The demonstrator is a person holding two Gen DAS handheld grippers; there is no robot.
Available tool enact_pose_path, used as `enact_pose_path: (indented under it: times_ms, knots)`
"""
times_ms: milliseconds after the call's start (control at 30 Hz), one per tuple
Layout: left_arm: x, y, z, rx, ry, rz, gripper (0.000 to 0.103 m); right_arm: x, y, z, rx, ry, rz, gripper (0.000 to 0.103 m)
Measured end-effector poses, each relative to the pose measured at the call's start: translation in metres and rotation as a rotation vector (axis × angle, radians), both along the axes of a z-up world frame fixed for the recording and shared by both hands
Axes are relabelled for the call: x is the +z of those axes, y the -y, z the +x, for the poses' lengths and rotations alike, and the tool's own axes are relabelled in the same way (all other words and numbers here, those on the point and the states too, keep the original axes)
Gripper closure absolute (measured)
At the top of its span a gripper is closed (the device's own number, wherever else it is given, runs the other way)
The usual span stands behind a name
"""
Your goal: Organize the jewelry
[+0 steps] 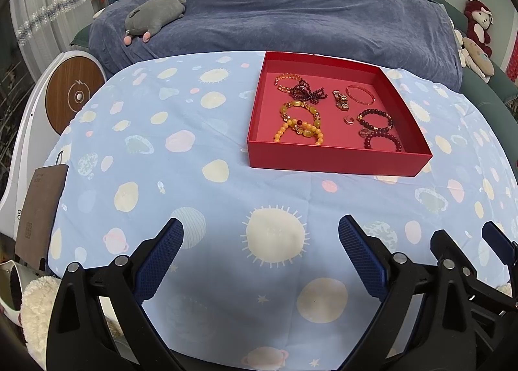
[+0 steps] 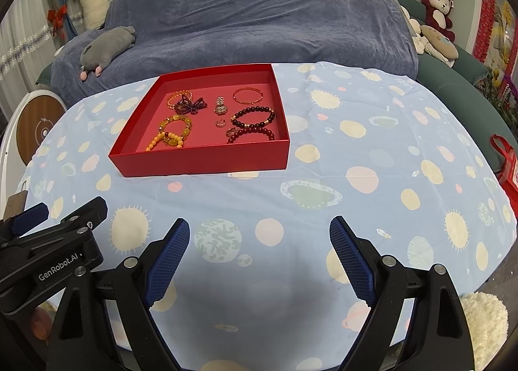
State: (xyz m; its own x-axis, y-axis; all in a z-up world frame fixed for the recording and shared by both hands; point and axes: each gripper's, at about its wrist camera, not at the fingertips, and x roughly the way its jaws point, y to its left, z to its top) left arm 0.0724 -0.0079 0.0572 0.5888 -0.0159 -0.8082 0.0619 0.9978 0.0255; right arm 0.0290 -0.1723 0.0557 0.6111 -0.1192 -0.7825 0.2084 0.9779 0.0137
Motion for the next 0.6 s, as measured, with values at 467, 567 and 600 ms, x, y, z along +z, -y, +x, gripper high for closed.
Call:
enact_pose_path:
  times_ms: [467, 567, 600]
  knots:
    - [0.0049, 0.0021, 0.0012, -0.005, 0.007, 0.003, 0.011, 0.0024, -0.0002, 0.0001, -0.010, 0.000, 0.005, 0.019]
    - [0.0047, 0.0024, 0.0014, -0.013, 0.010, 0.003, 0.011, 0.0024, -0.0001, 0.0002, -0.010, 0.000, 0.005, 0.019]
    - [0.0044, 0.0025, 0.0020, -0.015, 0.009, 0.004, 0.011, 0.0026, -0.0007, 0.0003, -0.010, -0.001, 0.004, 0.019]
